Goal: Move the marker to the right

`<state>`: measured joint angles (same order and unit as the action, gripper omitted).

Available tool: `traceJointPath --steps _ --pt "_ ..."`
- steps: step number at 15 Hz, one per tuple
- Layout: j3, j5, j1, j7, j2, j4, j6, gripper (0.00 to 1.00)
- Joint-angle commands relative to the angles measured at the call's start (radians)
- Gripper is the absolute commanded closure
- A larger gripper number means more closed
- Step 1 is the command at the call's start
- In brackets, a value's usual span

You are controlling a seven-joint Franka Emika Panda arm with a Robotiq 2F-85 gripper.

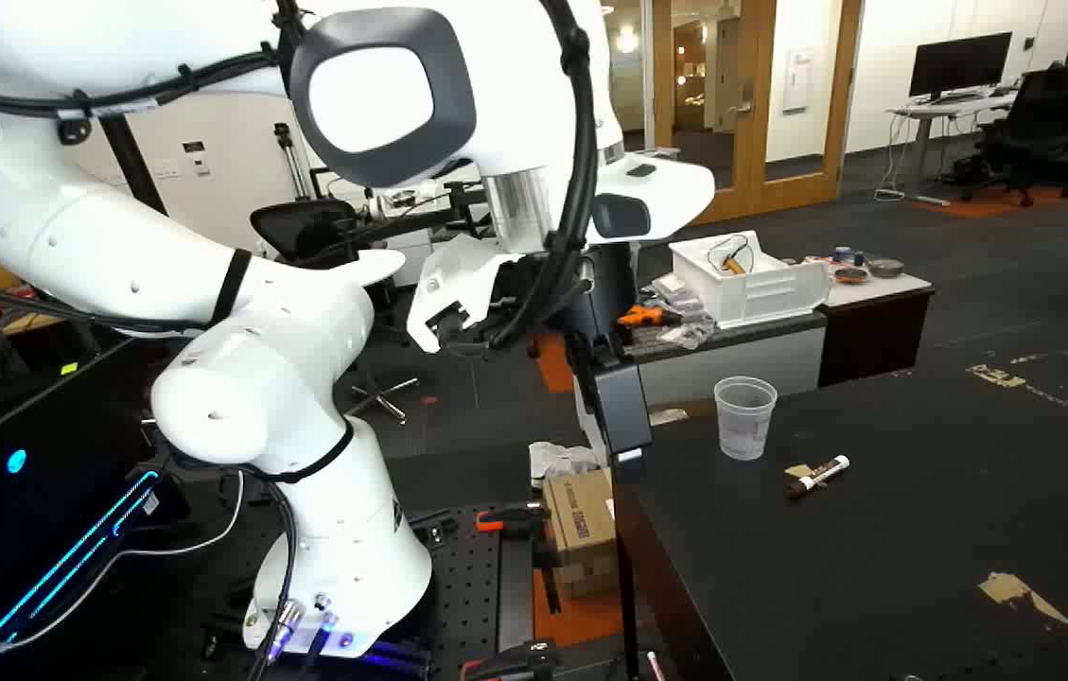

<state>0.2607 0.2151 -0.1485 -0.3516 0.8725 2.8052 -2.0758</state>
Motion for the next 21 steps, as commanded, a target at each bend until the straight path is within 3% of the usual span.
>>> traceJointPath --steps 1,15,21 --pt "-0.002 -0.002 -0.001 -0.001 -0.001 -0.002 0.003 0.0" --pt "-0.013 0.007 0.005 0.006 -0.024 -0.026 -0.033 0.0" --pt "-0.06 0.027 0.04 -0.009 -0.046 -0.063 -0.081 0.0"
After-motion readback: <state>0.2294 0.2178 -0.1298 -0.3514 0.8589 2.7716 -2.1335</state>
